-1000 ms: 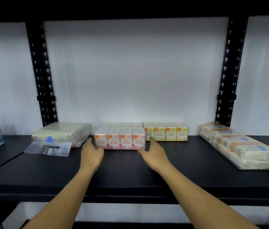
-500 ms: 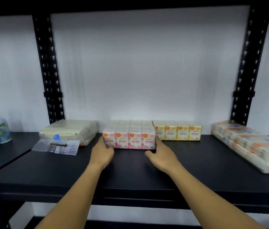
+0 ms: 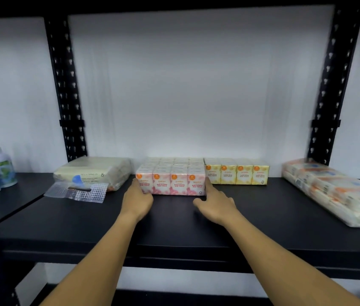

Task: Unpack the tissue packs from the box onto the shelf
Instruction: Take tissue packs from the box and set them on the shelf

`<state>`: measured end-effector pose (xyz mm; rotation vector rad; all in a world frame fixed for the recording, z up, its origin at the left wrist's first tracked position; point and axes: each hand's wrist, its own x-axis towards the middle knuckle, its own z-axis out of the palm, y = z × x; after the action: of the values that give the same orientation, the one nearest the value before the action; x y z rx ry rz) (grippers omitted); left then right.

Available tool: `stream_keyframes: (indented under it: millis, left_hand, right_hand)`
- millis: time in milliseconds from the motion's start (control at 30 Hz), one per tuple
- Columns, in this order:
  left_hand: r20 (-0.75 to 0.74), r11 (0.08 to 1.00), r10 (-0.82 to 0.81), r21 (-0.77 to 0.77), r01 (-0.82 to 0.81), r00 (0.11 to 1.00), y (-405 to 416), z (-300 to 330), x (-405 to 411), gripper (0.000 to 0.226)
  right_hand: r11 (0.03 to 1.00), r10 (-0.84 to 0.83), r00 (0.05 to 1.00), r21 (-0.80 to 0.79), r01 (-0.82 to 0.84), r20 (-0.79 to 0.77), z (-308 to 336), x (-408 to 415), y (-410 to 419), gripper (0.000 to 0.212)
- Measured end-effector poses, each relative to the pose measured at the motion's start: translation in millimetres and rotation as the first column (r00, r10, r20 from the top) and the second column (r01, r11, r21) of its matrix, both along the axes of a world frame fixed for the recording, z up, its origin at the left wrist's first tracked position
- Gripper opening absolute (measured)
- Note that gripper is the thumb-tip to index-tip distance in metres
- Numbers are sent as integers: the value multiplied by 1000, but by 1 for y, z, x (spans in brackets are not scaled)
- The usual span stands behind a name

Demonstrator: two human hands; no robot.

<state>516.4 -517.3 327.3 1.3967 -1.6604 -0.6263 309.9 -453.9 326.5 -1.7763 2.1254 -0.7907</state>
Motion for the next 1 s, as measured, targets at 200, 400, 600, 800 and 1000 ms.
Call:
stream_keyframes:
  millis: [200, 400, 600, 800, 1000]
  left_hand:
    - [-121, 1000, -5, -13, 4, 993, 20, 5, 2, 59]
    - [177, 999, -23, 50, 14, 984, 44, -7, 9, 85]
    - [574, 994, 51, -104, 11, 817, 96, -25, 12, 68]
    - [660, 975, 49, -196, 108, 750, 151, -52, 24, 66]
    - [558, 956, -113, -165, 243, 822, 227, -105, 42, 66]
  right_hand:
    - [999, -33, 999, 41, 33, 8, -3, 0, 4, 101]
    - [997, -39, 981, 64, 52, -190, -8, 6, 34, 102]
    - [998, 7, 972, 63, 8, -236, -7, 8, 80, 94]
    - [990, -28, 930, -140, -26, -367, -32, 24, 143, 79]
    - [955, 32, 999, -295, -20, 35, -99, 51, 225, 71]
